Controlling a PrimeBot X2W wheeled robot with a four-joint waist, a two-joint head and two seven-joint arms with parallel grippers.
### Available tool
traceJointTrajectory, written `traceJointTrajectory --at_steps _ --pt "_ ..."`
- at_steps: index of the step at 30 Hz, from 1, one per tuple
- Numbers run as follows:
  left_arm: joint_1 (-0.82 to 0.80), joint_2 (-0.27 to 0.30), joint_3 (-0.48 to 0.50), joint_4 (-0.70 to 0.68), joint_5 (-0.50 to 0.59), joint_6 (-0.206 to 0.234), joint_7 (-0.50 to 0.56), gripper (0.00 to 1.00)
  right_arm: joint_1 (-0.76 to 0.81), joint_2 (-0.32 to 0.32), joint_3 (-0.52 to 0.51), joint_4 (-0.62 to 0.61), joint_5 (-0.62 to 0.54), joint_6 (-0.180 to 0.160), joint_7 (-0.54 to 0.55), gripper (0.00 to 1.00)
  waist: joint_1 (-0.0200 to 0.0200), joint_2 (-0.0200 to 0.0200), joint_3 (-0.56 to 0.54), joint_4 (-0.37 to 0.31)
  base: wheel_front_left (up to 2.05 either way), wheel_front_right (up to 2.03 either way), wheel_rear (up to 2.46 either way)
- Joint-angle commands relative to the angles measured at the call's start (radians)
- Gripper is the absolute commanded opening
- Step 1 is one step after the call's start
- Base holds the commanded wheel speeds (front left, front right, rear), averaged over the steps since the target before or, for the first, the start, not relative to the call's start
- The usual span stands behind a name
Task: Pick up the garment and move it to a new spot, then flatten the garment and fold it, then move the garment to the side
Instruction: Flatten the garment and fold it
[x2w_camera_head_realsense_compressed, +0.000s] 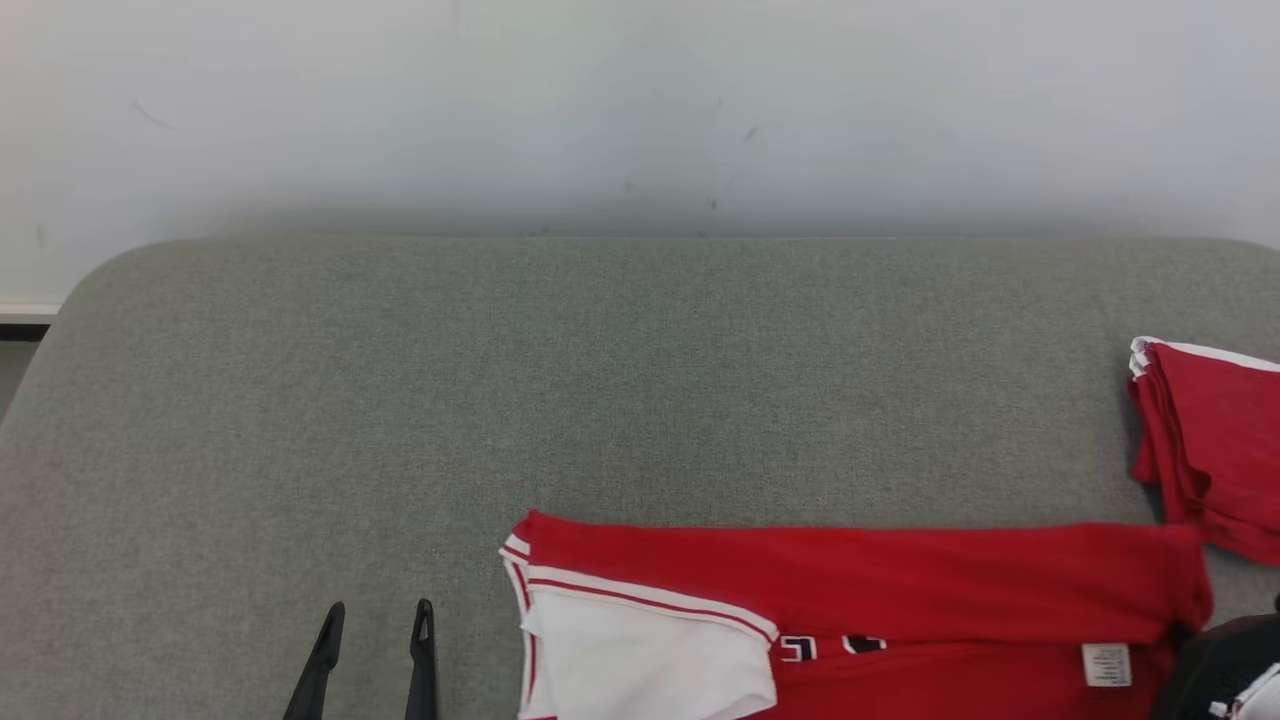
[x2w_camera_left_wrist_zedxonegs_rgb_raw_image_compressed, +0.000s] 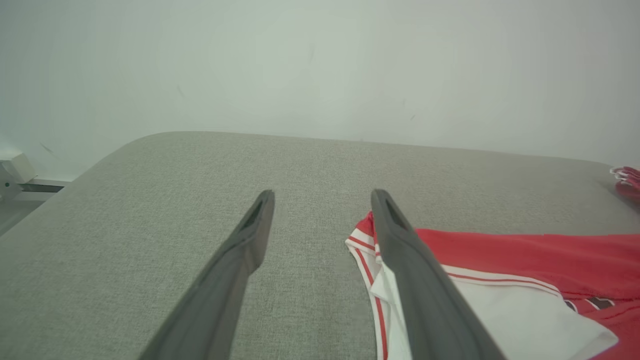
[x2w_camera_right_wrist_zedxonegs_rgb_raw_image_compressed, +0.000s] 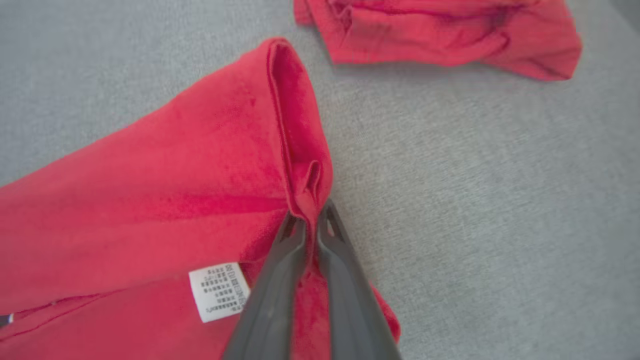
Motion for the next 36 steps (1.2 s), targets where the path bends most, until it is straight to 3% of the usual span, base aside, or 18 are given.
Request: traceJointTrajectory --at_steps 1,7,13,17,22,26,30,36 --pt "-0.008 0.000 0.002 -0.005 0.001 0.005 -0.001 1.00 0.009 -0.006 -0.024 -0.026 -0.019 -0.003 -0.002 0.00 0.0000 -0.0001 -0.004 -0.006 0.00 0.00 0.00" --pt "-0.002 0.002 0.001 -0.018 -0.001 0.010 0.003 1.00 0.027 -0.006 -0.108 -0.159 -0.054 -0.003 0.046 0.00 0.0000 -0.0001 -0.011 -0.022 0.00 0.00 0.00" --pt "-0.001 0.001 -0.005 -0.022 -0.002 0.011 0.007 1.00 0.071 -0.005 -0.103 -0.295 -0.041 -0.003 0.133 0.00 0.0000 -0.0001 -0.019 -0.025 0.00 0.00 0.00" --pt "0.004 0.003 -0.008 -0.021 -0.005 0.012 0.008 1.00 0.103 -0.004 -0.017 -0.370 0.018 -0.003 0.192 0.00 0.0000 -0.0001 -0.026 -0.023 0.00 0.00 0.00" --pt "0.005 0.006 -0.012 -0.024 -0.005 0.016 0.014 1.00 0.132 -0.004 0.166 -0.411 0.131 -0.003 0.229 0.00 0.0000 -0.0001 -0.035 -0.018 0.00 0.00 0.00" --pt "0.000 0.004 -0.016 -0.027 -0.004 0.016 0.016 1.00 0.150 -0.004 0.314 -0.366 0.252 -0.003 0.192 0.00 0.0000 -0.0001 -0.037 -0.007 0.00 0.00 0.00" --pt "-0.005 0.003 -0.023 -0.027 -0.002 0.012 0.018 1.00 0.124 -0.004 0.440 -0.301 0.285 -0.003 0.127 0.00 0.0000 -0.0001 -0.035 0.009 0.00 0.00 0.00" --pt "-0.006 0.009 -0.029 -0.029 0.000 0.008 0.021 1.00 0.067 -0.004 0.545 -0.208 0.307 -0.003 0.059 0.00 0.0000 -0.0001 -0.036 0.027 0.00 0.00 0.00"
